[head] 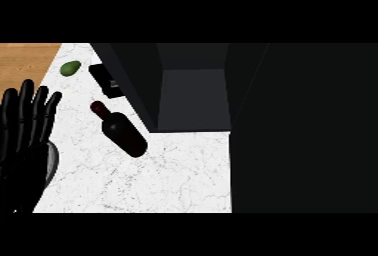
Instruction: Pick up the wine, place it into the cabinet and close the cabinet
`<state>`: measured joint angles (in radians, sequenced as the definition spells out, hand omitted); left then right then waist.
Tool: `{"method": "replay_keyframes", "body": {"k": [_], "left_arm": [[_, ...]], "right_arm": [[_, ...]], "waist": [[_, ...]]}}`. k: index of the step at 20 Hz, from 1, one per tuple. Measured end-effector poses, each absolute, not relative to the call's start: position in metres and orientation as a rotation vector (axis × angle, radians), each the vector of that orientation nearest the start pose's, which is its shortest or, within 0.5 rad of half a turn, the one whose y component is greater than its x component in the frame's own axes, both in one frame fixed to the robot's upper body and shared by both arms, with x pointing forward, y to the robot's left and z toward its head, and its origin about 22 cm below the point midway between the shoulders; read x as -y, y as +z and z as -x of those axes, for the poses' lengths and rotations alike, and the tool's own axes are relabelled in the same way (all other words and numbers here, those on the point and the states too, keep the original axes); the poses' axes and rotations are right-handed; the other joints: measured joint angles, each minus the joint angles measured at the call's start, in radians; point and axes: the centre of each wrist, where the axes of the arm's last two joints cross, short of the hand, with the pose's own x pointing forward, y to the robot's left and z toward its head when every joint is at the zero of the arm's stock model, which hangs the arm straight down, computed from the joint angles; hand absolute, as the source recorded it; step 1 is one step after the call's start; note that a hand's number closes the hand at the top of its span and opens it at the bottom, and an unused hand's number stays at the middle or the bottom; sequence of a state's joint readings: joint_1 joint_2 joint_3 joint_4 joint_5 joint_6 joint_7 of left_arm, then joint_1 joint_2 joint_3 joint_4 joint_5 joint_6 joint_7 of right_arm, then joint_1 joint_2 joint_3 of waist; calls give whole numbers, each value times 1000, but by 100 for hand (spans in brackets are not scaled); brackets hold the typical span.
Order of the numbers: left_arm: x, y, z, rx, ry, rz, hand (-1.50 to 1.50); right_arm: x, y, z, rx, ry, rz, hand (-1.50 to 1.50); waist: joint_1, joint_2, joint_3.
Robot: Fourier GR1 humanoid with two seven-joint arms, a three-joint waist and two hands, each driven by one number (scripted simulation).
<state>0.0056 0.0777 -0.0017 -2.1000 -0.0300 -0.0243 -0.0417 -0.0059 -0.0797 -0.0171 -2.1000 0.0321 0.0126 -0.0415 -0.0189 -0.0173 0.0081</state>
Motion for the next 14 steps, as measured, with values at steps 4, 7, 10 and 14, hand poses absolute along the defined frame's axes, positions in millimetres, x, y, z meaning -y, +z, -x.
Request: {"method": "replay_keyframes", "body": {"k": [4, 7, 10, 14], "left_arm": [[-216, 125, -219, 2106, -126, -37, -150], [-195, 120, -227, 2032, -72, 38, -150], [-179, 118, -231, 1933, 30, 177, -150], [-156, 129, -233, 1866, 94, 269, -150]], "right_arm": [[236, 128, -194, 2141, 103, 61, -150], [236, 124, -180, 2086, 131, -8, -150], [227, 124, -173, 2019, 187, -130, -150], [224, 134, -158, 1967, 222, -192, -150]], "waist": [[6, 11, -5], [-1, 15, -7], [-5, 17, -8], [2, 16, -8]]}}
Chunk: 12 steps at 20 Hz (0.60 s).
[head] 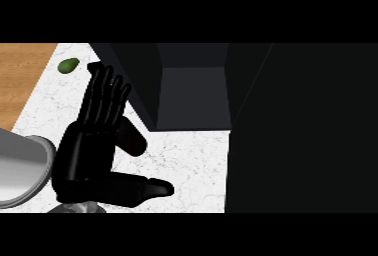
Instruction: Pick up the wine, place it into the cabinet and close the cabinet
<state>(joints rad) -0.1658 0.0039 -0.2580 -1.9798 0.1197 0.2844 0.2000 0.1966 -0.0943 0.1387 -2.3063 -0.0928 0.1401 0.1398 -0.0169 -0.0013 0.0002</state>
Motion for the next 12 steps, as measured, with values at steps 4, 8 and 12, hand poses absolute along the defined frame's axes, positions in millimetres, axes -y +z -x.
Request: {"method": "replay_keyframes", "body": {"k": [4, 8, 12], "left_arm": [[-137, 140, -231, 1848, 112, 307, -150], [-122, 152, -225, 1843, 125, 321, -150], [-114, 175, -225, 1849, 142, 327, -150]], "right_arm": [[226, 148, -147, 1938, 240, -212, -150], [222, 162, -142, 1929, 247, -211, -150], [220, 171, -147, 1929, 246, -199, -150]], "waist": [[7, 0, 0], [11, 0, 0], [13, 0, 0]]}}
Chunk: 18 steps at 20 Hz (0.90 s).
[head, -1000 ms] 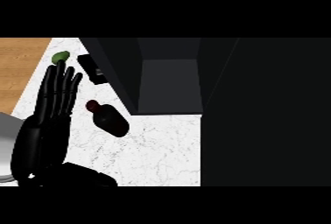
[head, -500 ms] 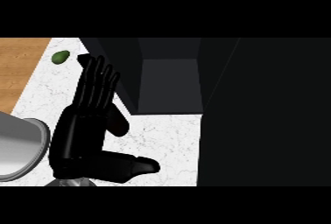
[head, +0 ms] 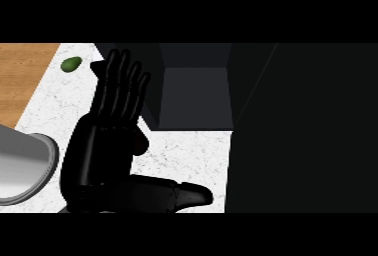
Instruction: Pick up the wine, place it into the cabinet and close the cabinet
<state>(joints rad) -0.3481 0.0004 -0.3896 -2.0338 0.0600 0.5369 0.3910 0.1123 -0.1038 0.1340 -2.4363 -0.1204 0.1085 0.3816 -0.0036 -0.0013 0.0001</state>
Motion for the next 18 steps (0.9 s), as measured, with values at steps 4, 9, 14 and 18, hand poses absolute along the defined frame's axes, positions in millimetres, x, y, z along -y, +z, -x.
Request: {"method": "replay_keyframes", "body": {"k": [4, 9, 14, 18], "left_arm": [[-108, 186, -213, 1844, 172, 317, -150], [-119, 191, -208, 1833, 209, 285, -150], [-138, 197, -209, 1828, 233, 239, -150], [-147, 202, -202, 1821, 244, 204, -150]], "right_arm": [[215, 177, -148, 1921, 243, -206, -150], [209, 184, -147, 1906, 243, -197, -150], [209, 188, -146, 1909, 237, -187, -150], [207, 189, -145, 1908, 238, -179, -150]], "waist": [[1, -1, 0], [2, -1, 0], [2, 0, 0], [2, -1, 0]]}}
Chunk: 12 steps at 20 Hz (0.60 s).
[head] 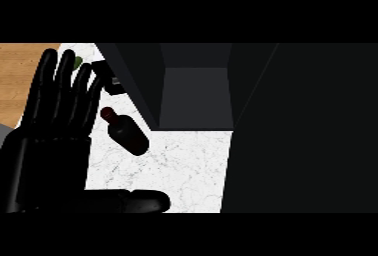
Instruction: Pick up the wine, place it into the cabinet and close the cabinet
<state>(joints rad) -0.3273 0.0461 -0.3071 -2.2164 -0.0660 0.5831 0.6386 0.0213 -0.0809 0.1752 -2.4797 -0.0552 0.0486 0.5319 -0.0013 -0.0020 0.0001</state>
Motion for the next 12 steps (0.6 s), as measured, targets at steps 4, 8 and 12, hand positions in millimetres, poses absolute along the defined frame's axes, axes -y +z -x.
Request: {"method": "replay_keyframes", "body": {"k": [4, 8, 12], "left_arm": [[-160, 201, -206, 1818, 254, 168, -150], [-176, 202, -204, 1816, 270, 130, -150], [-187, 187, -216, 1793, 292, 105, -150]], "right_arm": [[208, 192, -146, 1913, 239, -161, -150], [208, 192, -145, 1912, 240, -165, -150], [208, 196, -146, 1907, 236, -152, -150]], "waist": [[-1, 1, 0], [-1, 1, 0], [-3, 1, 0]]}}
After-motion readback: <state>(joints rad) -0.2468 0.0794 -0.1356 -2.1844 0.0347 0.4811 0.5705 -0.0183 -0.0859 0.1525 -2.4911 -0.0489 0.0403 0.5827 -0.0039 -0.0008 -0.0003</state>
